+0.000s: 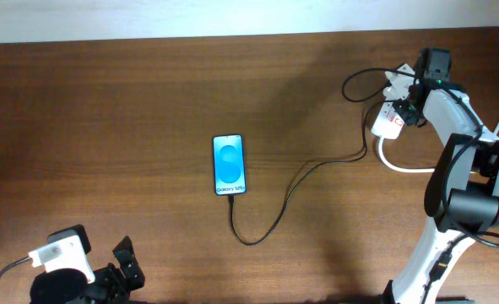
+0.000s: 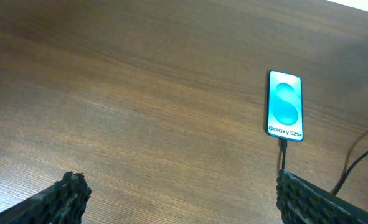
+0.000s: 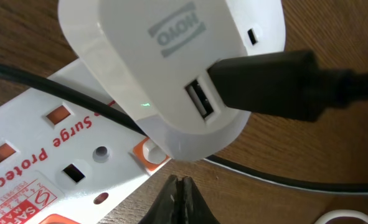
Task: Plug charger to phone and switch on socket
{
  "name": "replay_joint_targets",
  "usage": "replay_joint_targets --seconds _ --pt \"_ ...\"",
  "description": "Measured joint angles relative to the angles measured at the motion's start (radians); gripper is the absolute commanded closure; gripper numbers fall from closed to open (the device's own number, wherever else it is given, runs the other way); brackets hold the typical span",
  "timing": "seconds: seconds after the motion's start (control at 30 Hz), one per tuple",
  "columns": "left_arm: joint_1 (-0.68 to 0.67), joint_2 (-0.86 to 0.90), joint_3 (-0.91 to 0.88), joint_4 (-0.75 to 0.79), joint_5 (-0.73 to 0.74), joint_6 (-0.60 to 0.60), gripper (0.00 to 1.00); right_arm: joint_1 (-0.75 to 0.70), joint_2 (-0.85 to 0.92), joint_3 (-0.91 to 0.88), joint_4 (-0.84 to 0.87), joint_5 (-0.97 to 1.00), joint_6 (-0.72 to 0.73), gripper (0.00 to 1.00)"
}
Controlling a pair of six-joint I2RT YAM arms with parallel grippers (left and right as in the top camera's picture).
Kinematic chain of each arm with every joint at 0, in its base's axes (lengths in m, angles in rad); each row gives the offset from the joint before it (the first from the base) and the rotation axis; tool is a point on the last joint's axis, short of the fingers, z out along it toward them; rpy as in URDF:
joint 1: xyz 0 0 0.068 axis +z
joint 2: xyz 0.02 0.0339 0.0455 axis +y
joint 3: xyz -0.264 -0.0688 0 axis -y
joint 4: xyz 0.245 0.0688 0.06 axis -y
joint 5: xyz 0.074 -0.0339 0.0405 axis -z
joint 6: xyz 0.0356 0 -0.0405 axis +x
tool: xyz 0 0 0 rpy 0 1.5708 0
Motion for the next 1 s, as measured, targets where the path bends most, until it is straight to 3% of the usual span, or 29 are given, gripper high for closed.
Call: replay_joint_targets --seconds 1.0 --pt "0.0 0.0 0.0 0.0 0.0 0.0 0.01 0.009 0.029 0.0 0.049 -0.027 -0.085 0.96"
